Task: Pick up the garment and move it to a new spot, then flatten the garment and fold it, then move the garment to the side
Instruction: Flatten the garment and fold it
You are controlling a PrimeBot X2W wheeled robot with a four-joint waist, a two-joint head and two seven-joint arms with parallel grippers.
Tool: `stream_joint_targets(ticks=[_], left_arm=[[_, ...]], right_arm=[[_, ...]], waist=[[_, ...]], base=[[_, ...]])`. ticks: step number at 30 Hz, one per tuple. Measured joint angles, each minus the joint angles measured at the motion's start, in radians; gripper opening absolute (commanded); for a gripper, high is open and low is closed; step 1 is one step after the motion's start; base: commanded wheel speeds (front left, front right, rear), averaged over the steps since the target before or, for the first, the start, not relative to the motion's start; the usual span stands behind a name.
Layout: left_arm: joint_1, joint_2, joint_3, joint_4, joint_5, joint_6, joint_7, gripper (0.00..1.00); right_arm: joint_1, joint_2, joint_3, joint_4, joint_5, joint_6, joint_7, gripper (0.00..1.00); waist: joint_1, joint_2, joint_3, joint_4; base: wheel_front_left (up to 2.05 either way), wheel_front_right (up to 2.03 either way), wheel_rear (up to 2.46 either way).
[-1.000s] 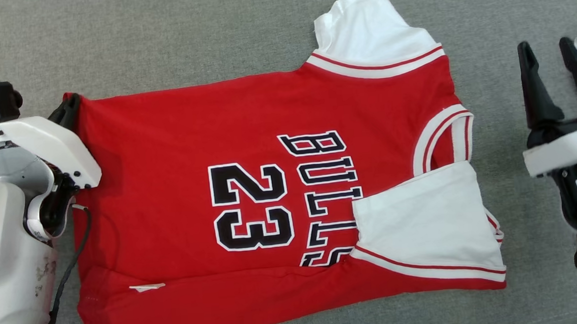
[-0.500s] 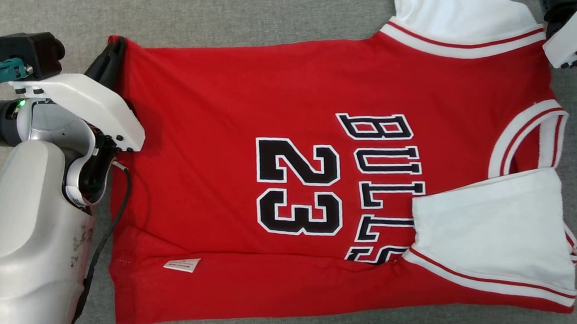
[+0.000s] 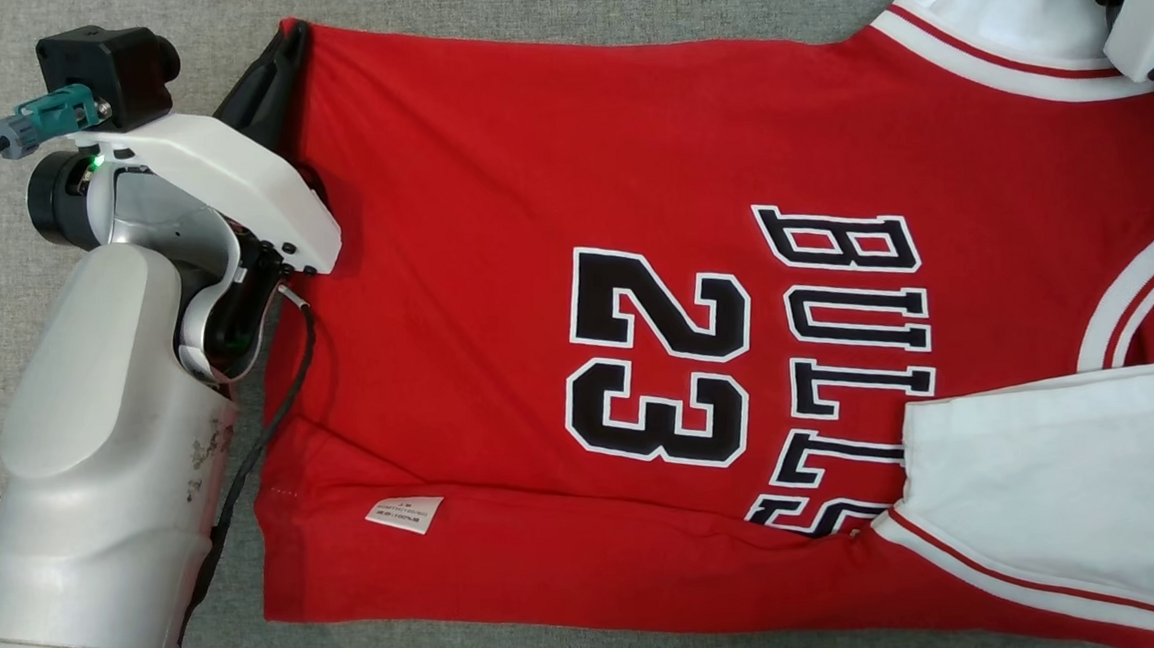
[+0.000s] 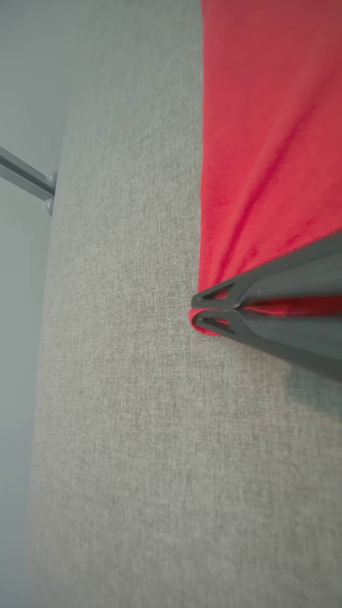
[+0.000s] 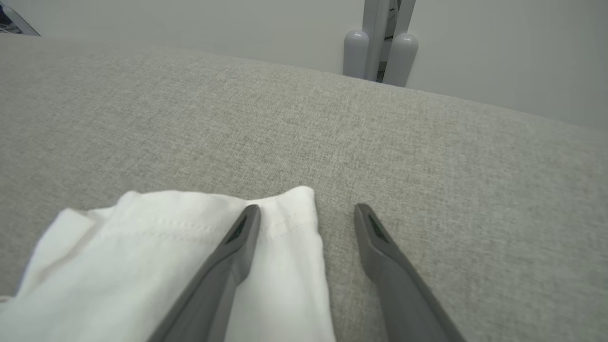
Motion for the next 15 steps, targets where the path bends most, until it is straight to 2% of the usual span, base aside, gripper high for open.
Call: stream_joint_targets(ticks=[1, 2, 3, 4, 5, 15], left_arm=[[-0.002, -0.002, -0.001, 0.005, 0.0, -0.002, -0.003, 0.0], [-0.003, -0.003, -0.002, 0.01, 0.0, -0.002, -0.007, 0.0], [-0.005, -0.004, -0.003, 0.015, 0.0, -0.003, -0.011, 0.0], [-0.007, -0.005, -0.004, 0.02, 0.0, -0.003, -0.014, 0.0], [-0.008, -0.005, -0.005, 0.024, -0.001, -0.003, -0.015, 0.0], [-0.008, 0.012, -0.001, 0.046, -0.008, -0.004, -0.035, 0.0]], right_arm=[[-0.007, -0.006, 0.013, 0.002, 0.01, 0.0, 0.012, 1.0], [-0.012, -0.01, 0.02, 0.003, 0.027, 0.0, 0.021, 0.58], [-0.015, -0.013, 0.026, 0.006, 0.045, 0.0, 0.033, 0.36], [-0.019, -0.016, 0.033, 0.007, 0.055, 0.0, 0.039, 0.07], [-0.022, -0.019, 0.04, 0.006, 0.063, 0.0, 0.042, 0.0], [-0.023, -0.036, 0.034, -0.017, 0.195, 0.0, -0.028, 0.0]], waist=[[0.0, 0.0, 0.0, 0.001], [0.0, 0.0, 0.0, 0.002], [0.0, 0.0, -0.002, 0.002], [0.0, 0.0, -0.003, 0.001], [0.0, 0.0, -0.005, 0.001], [0.0, 0.0, -0.035, -0.014]], base=[[0.0, 0.0, 0.0], [0.0, 0.0, 0.0], [0.0, 0.0, 0.0], [0.0, 0.0, 0.0], [0.0, 0.0, 0.0], [0.0, 0.0, 0.0]])
